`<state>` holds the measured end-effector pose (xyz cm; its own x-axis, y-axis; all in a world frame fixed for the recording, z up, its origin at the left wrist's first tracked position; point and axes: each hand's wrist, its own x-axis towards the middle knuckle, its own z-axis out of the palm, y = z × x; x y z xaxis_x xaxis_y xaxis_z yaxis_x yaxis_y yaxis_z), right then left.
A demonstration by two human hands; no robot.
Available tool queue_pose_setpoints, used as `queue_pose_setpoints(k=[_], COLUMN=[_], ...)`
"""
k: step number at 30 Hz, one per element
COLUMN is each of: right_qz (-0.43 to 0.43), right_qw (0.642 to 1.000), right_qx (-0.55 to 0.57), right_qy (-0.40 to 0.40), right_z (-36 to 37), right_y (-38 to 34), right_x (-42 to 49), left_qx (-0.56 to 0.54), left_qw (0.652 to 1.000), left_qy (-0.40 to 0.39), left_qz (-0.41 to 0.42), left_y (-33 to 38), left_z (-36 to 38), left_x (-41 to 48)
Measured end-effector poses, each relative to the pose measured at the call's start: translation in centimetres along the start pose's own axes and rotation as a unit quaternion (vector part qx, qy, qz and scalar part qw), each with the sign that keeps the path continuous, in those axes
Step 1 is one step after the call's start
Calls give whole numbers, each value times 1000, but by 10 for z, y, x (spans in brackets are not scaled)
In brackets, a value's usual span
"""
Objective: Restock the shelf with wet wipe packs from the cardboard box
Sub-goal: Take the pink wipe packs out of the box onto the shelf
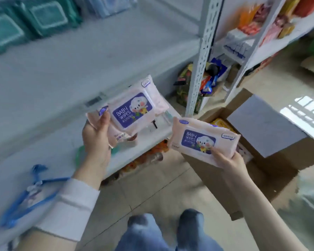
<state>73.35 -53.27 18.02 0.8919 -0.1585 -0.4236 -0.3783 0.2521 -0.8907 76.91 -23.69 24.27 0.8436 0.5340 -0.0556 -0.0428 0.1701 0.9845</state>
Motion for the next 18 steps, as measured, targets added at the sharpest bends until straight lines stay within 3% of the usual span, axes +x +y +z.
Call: queue_pose_setpoints(k=[6,12,18], right_qz=[-74,-99,-125], right_qw=[988,973,948], right_qx=[-5,-50,-96], right_qy=[-137,-202,-275], right_z=[156,321,479], right_y=[-42,-38,-45], right_x=[-37,-48,-28], left_qx=[-41,-11,29], left_qw=[994,988,983], left_qy=[60,127,171], left_qz=[77,91,62], left_y=[85,137,159], left_z=[-160,-326,-425], left_x=[43,103,192])
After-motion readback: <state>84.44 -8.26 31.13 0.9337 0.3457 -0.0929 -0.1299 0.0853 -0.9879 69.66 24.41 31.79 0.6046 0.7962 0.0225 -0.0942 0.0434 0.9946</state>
